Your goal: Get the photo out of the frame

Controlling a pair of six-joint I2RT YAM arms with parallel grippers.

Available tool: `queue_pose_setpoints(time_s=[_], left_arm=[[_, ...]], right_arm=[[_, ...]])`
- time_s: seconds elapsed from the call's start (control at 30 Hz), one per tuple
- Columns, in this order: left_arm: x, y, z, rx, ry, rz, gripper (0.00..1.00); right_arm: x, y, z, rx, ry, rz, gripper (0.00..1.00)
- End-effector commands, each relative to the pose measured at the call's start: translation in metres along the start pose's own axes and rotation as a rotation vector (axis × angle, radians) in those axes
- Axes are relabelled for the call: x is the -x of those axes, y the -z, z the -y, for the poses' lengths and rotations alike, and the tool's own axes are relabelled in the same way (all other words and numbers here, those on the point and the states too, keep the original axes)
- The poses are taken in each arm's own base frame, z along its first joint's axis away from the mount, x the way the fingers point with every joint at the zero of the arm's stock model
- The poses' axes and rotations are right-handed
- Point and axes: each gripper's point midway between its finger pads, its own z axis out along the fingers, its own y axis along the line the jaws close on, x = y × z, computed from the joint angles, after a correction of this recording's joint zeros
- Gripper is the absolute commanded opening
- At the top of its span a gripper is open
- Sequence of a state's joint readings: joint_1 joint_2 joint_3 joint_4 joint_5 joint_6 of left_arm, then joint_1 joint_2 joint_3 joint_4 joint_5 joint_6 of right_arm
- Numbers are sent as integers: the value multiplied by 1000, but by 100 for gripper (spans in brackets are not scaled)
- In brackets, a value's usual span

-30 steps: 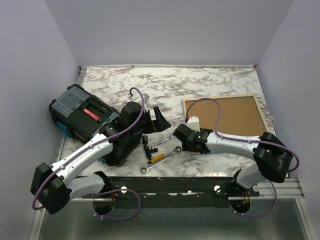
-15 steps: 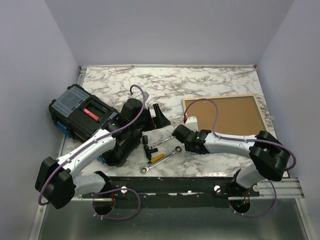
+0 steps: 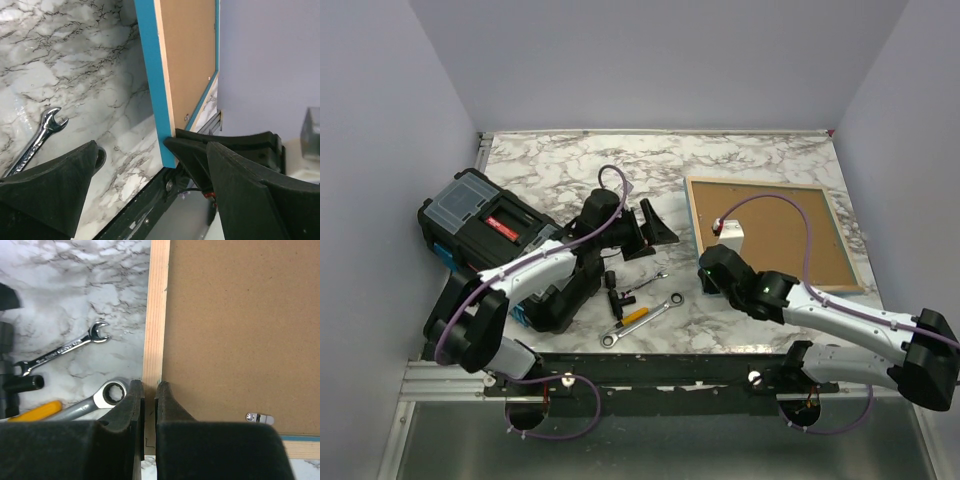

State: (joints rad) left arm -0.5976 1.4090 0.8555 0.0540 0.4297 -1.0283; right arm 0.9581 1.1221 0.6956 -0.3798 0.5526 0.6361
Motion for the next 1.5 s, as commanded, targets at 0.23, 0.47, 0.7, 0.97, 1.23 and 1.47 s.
queue_pose_setpoints(time_s=[0.23, 0.47, 0.7, 0.97, 1.23, 1.47], left_arm=[[9, -56, 34, -136, 61, -88, 87], [9, -67, 23, -53, 35, -49, 81], [9, -73, 21, -35, 36, -17, 77], [19, -72, 39, -77, 27, 20, 48], [27, -57, 43, -48, -30, 14, 10], [35, -38, 51, -18, -53, -78, 0]], right_arm=[[61, 21, -37, 179, 1, 180, 0], [77, 30, -41, 199, -9, 213, 1], [91, 43, -49, 253, -25, 241, 1], [97, 48, -59, 299, -13, 246, 1], [98, 45, -63, 291, 114, 213, 28], [107, 51, -43, 193, 239, 200, 91]])
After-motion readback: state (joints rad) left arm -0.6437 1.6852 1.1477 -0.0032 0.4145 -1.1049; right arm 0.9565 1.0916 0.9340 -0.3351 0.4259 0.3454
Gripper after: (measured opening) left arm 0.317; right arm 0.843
